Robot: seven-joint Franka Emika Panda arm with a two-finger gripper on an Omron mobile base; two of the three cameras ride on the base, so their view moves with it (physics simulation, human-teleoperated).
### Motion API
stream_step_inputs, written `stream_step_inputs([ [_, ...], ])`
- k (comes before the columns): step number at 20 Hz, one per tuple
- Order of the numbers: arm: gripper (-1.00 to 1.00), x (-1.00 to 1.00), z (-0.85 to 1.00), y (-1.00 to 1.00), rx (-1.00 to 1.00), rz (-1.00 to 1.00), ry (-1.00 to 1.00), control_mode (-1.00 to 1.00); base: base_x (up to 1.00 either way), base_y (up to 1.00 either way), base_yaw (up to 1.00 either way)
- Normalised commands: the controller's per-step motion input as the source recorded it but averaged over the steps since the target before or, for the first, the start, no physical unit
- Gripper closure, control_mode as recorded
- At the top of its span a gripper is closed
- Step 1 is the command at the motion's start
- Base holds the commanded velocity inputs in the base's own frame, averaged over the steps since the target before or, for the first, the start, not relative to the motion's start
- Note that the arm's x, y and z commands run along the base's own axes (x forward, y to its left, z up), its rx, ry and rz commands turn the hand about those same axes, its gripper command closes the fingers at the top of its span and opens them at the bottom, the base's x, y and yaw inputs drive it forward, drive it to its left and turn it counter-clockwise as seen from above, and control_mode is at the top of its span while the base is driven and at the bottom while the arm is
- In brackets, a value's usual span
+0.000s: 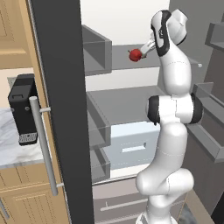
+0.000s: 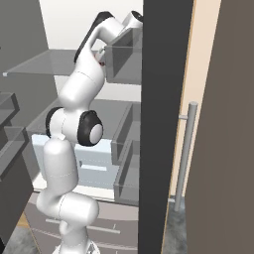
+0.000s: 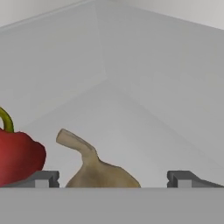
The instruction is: Retrieve the bottle and the shaker from the cabinet and place them next to the mixing bowl on the counter. Then add garlic from the fridge to the mixing bowl.
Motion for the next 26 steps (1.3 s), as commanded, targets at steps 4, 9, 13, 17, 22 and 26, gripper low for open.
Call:
stream_step_inputs([
  [4,-1.0,0.0,0.0,0.0,0.0,0.0,0.0,-1.0,0.0,0.0,0.0],
  [9,1.0,0.0,0.0,0.0,0.0,0.0,0.0,-1.0,0.0,0.0,0.0],
  [13,1.0,0.0,0.0,0.0,0.0,0.0,0.0,-1.0,0.0,0.0,0.0],
  [17,1.0,-0.05,0.0,0.0,0.0,0.0,-0.02,-1.0,0.0,0.0,0.0],
  [22,1.0,-0.08,0.03,0.06,0.0,0.0,-0.02,-1.0,0.0,0.0,0.0],
  [26,1.0,0.0,0.05,0.27,-0.02,0.0,0.0,-1.0,0.0,0.0,0.0],
])
